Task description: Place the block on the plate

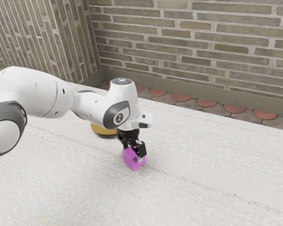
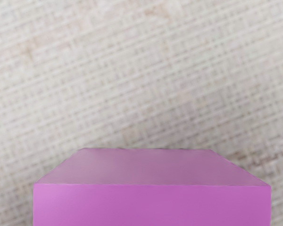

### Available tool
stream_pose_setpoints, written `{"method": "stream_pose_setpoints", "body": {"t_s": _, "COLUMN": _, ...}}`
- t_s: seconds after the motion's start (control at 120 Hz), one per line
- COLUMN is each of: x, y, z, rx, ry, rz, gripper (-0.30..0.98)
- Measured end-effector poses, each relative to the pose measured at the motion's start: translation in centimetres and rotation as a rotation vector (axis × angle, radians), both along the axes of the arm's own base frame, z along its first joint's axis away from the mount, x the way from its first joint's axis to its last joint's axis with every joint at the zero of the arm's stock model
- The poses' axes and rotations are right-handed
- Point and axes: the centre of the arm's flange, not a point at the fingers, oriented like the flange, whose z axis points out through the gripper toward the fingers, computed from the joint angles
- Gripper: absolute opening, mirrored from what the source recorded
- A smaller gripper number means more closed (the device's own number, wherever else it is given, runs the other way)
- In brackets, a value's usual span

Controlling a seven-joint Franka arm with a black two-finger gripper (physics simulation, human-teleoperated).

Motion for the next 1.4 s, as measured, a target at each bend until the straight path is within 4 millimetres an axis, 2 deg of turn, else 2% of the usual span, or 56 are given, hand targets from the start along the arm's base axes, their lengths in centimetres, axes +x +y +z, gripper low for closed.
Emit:
{"method": "stream_pose_setpoints", "body": {"t_s": 0.083, "x": 0.2, "y": -0.1, "z": -0.4, "rx": -0.001, "ry": -0.006, "rz": -0.008, "gripper": 0.67}}
{"method": "stream_pose_setpoints", "body": {"t_s": 0.417, "x": 0.4, "y": -0.2, "z": -0.8, "rx": -0.008, "ry": -0.014, "rz": -0.027, "gripper": 0.43}}
{"method": "stream_pose_setpoints", "body": {"t_s": 0.542, "x": 0.4, "y": -0.3, "z": -0.8, "rx": -0.008, "ry": -0.016, "rz": -0.032, "gripper": 0.40}}
{"method": "stream_pose_setpoints", "body": {"t_s": 0.708, "x": 0.6, "y": -0.4, "z": 0.1, "rx": -0.008, "ry": -0.032, "rz": -0.035, "gripper": 0.40}}
{"method": "stream_pose_setpoints", "body": {"t_s": 0.842, "x": 0.8, "y": -0.2, "z": 2.2, "rx": -0.009, "ry": -0.062, "rz": -0.036, "gripper": 0.39}}
{"method": "stream_pose_setpoints", "body": {"t_s": 0.925, "x": 1.3, "y": 1.3, "z": 3.3, "rx": -0.004, "ry": -0.076, "rz": -0.019, "gripper": 0.38}}
{"method": "stream_pose_setpoints", "body": {"t_s": 0.983, "x": 2.3, "y": 2.3, "z": 5.0, "rx": 0.001, "ry": -0.101, "rz": -0.010, "gripper": 0.38}}
{"method": "stream_pose_setpoints", "body": {"t_s": 1.125, "x": 4.0, "y": 7.0, "z": 7.1, "rx": 0.001, "ry": -0.118, "rz": 0.033, "gripper": 0.39}}
{"method": "stream_pose_setpoints", "body": {"t_s": 1.242, "x": 5.0, "y": 10.4, "z": 8.2, "rx": 0.011, "ry": -0.125, "rz": 0.057, "gripper": 0.39}}
{"method": "stream_pose_setpoints", "body": {"t_s": 1.4, "x": 6.2, "y": 13.3, "z": 7.9, "rx": 0.022, "ry": -0.110, "rz": 0.049, "gripper": 0.39}}
